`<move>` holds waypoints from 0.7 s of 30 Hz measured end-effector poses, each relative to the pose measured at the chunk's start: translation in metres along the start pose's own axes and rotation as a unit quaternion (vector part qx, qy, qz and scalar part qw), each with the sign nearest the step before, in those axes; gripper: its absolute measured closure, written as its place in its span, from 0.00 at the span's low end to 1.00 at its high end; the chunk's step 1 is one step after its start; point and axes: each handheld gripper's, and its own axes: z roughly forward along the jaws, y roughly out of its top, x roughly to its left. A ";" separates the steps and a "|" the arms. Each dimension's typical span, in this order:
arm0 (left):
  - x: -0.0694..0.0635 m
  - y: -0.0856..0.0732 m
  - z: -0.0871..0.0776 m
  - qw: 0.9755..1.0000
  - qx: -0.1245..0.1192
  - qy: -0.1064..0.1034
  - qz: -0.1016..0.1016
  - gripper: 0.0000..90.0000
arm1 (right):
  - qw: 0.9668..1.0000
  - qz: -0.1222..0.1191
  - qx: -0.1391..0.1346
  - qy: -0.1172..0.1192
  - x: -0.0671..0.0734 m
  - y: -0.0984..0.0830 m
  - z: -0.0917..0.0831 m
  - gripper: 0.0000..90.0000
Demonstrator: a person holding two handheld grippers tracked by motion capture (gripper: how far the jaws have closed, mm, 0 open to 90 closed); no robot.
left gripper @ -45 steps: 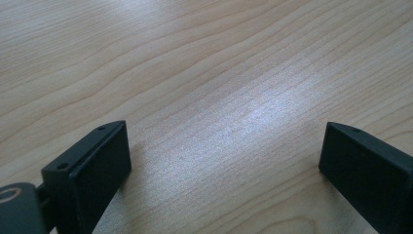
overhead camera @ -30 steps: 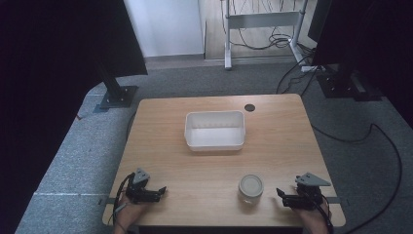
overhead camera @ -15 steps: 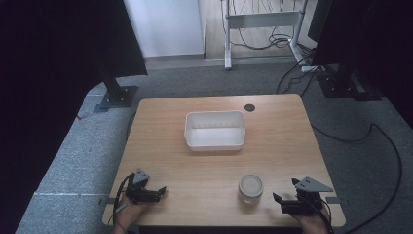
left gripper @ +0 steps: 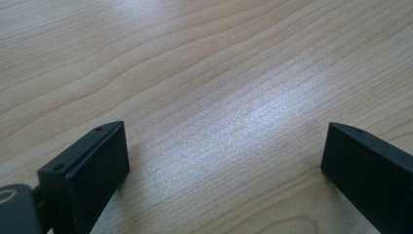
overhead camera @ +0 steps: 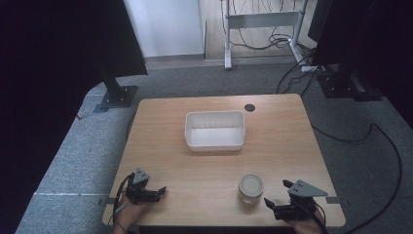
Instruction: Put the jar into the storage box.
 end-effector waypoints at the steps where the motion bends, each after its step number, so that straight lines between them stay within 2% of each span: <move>1: 0.000 0.000 0.000 1.000 0.000 0.000 0.000 0.04 | 1.000 -0.002 -0.003 0.006 0.003 0.002 0.001 0.04; 7: 0.000 0.000 0.000 1.000 0.000 0.000 0.000 0.04 | 1.000 -0.011 -0.010 0.022 0.012 0.006 0.006 0.02; 21: 0.000 0.000 0.000 1.000 0.000 0.001 0.000 0.04 | 0.999 -0.019 -0.008 0.032 0.021 0.012 0.029 0.01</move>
